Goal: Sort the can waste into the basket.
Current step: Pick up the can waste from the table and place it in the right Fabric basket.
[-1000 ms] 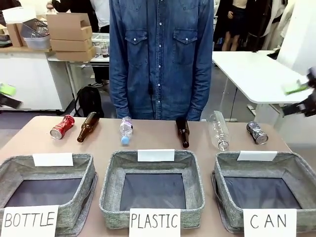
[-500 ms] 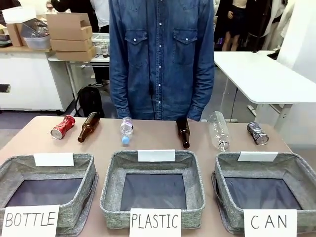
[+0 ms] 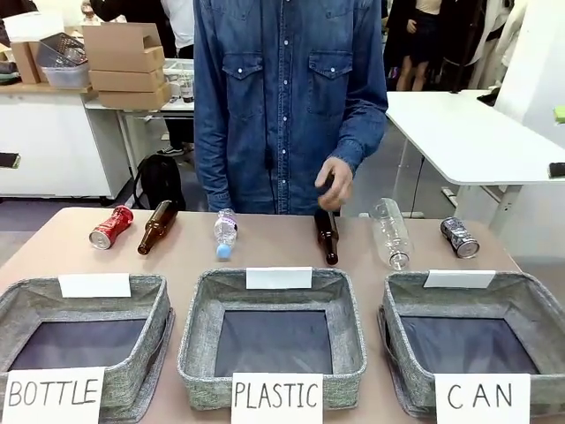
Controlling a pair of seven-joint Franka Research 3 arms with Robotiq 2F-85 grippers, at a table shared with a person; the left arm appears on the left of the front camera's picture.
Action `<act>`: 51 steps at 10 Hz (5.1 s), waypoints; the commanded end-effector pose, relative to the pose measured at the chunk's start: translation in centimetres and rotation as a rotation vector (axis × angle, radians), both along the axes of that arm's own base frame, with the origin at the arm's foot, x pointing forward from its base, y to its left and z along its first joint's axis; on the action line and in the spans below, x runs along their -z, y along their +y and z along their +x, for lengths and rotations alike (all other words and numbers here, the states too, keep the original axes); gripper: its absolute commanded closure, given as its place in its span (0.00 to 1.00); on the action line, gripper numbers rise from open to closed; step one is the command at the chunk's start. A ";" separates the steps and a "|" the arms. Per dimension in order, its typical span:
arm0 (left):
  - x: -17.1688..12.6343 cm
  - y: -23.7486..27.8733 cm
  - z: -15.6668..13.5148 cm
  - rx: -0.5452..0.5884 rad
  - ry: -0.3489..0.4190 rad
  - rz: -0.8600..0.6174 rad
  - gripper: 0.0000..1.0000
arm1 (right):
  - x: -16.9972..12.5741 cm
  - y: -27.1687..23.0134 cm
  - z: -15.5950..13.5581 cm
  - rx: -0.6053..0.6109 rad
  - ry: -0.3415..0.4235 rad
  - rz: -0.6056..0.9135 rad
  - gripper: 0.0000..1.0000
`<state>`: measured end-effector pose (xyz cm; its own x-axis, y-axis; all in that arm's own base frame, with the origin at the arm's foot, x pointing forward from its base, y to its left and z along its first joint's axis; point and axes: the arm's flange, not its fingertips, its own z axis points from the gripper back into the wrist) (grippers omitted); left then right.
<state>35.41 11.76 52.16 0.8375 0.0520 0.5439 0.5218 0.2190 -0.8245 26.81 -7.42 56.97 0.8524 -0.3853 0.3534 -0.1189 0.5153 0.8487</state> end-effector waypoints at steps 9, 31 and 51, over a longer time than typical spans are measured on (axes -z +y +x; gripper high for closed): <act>-0.1 0.3 0.0 0.020 -0.023 0.003 0.00 | -0.5 2.4 6.5 0.559 -0.094 -0.808 0.00; -0.1 0.3 0.0 0.020 -0.023 0.003 0.00 | 24.2 -1.0 34.7 -0.104 0.451 -0.979 0.00; -0.1 0.3 0.0 0.020 -0.023 0.003 0.00 | 19.0 0.4 33.0 -0.021 0.416 -1.044 1.00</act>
<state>35.54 11.92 52.01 0.8357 0.0472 0.5471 0.5260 0.2174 -0.8222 61.36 -7.30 34.54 0.9911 -0.0148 0.1324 0.0143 0.9999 0.0042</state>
